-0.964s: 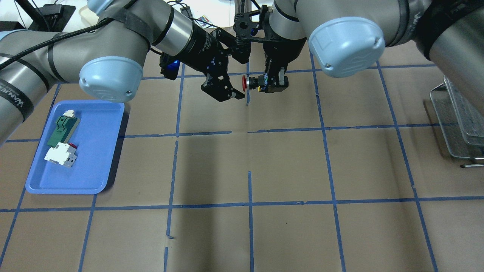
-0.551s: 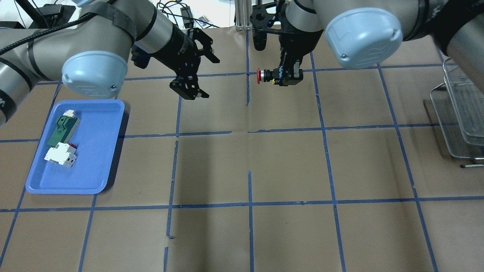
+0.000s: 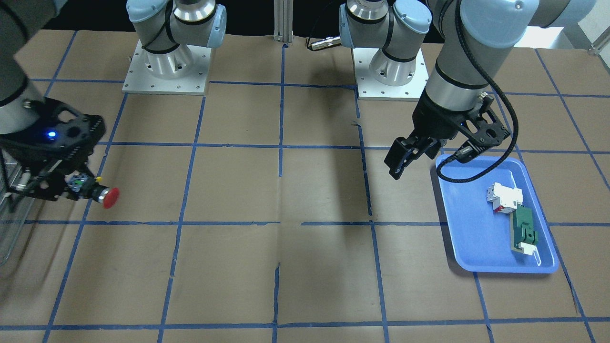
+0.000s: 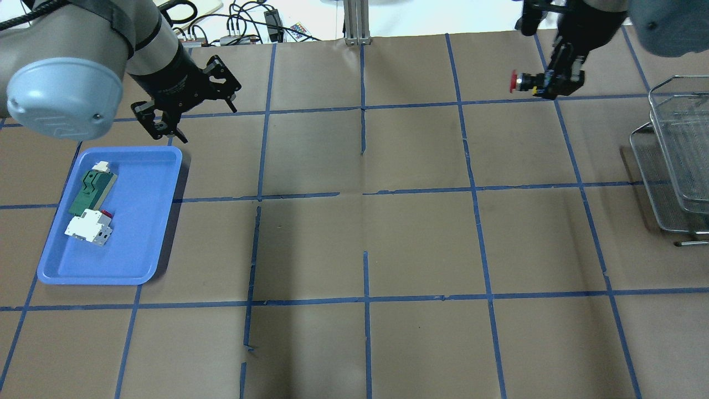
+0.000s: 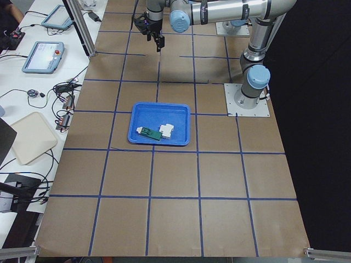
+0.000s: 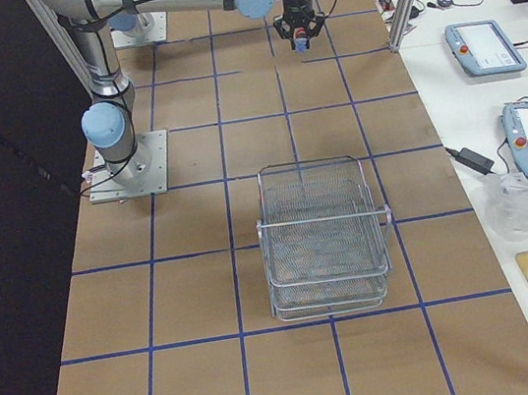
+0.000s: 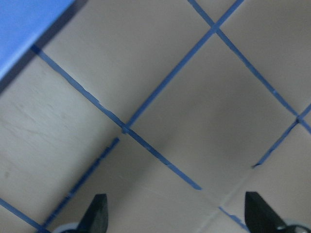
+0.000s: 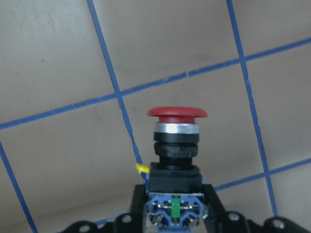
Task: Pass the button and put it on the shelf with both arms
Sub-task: 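Carry the button to the basket with the right gripper while the left returns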
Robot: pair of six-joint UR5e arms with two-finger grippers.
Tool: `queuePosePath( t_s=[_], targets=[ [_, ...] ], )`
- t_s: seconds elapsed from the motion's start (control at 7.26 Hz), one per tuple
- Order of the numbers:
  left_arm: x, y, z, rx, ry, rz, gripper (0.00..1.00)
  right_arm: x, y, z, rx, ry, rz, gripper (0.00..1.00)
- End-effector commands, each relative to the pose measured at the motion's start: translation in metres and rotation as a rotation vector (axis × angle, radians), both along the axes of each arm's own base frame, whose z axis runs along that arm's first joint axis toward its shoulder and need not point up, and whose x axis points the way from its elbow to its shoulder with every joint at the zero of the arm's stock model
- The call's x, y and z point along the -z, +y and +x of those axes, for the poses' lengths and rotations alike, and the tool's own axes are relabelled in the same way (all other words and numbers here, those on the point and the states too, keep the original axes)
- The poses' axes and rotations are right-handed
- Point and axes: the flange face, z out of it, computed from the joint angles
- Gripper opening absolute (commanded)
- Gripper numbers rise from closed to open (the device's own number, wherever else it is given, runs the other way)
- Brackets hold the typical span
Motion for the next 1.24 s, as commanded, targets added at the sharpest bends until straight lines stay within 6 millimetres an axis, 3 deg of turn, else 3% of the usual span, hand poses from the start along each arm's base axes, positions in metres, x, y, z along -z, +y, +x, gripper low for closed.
queuePosePath(
  t_s=[0.0,0.28,0.41,0.55,0.69,0.83,0.96,1.1],
  targets=[
    [-0.025,0.03,0.004,0.314,-0.048,0.027,1.0,0.007,0.016,-0.141,0.059,0.057,0.065,0.0],
    [-0.025,0.042,0.016,0.313,-0.135,0.109,1.0,0.018,0.045,-0.267,0.03,0.062,0.071,0.0],
    [-0.016,0.044,0.033,0.296,-0.159,0.151,1.0,0.038,0.056,-0.323,0.043,0.055,0.068,0.0],
    [-0.019,0.046,0.039,0.276,-0.095,0.14,1.0,0.067,0.052,-0.361,0.039,0.06,0.044,0.0],
    [-0.02,0.045,0.043,0.33,-0.062,0.132,1.0,0.092,0.041,-0.373,-0.013,0.059,0.033,0.0],
    [-0.018,0.049,0.04,0.442,-0.066,0.147,1.0,0.098,0.04,-0.373,-0.004,0.05,0.039,0.0],
    [-0.017,0.057,0.035,0.446,-0.049,0.137,1.0,0.095,0.041,-0.37,0.005,0.044,0.033,0.16],
    [-0.021,0.065,0.036,0.466,-0.055,0.133,1.0,0.083,0.049,-0.359,0.012,0.015,0.061,0.54]
  ],
)
